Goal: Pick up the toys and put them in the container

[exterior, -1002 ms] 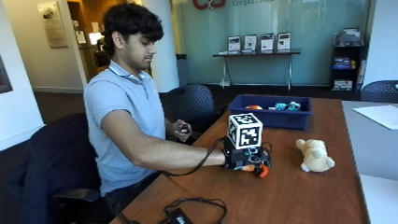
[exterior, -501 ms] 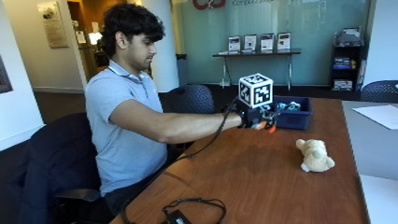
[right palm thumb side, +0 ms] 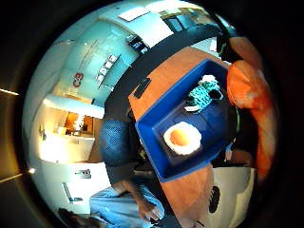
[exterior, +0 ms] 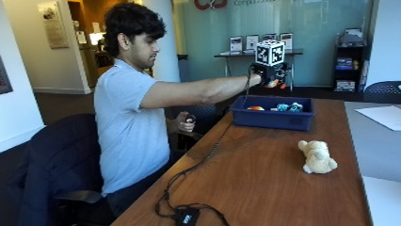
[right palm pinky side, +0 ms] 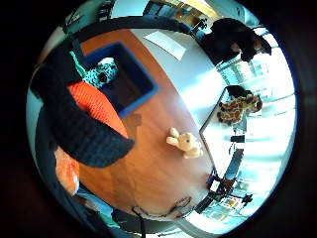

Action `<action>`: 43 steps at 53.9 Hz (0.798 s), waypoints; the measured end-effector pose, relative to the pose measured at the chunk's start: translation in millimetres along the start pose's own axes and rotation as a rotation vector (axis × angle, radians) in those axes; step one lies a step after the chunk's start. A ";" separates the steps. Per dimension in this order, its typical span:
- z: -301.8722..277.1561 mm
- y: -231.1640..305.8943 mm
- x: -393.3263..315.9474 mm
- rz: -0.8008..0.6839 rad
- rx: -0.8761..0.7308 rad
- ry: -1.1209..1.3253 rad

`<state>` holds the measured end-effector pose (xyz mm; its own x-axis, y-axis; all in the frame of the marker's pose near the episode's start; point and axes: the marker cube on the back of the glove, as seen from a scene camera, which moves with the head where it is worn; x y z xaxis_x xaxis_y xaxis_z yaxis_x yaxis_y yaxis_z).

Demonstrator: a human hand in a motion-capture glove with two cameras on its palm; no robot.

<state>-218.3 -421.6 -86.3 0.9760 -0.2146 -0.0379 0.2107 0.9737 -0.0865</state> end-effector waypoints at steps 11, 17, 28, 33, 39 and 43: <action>21.2 -8.6 -4.8 0.117 -0.265 -0.068; 21.7 -0.6 11.6 0.148 -0.257 -0.052; 18.4 23.5 68.1 0.243 -0.254 -0.042; 20.9 35.8 106.3 0.317 -0.264 -0.038; 25.2 63.5 166.8 0.434 -0.283 -0.054; 31.6 83.3 206.7 0.531 -0.298 -0.071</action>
<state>2.7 -382.5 -69.8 0.9468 0.3101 -0.0866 -0.3203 0.8805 -0.3493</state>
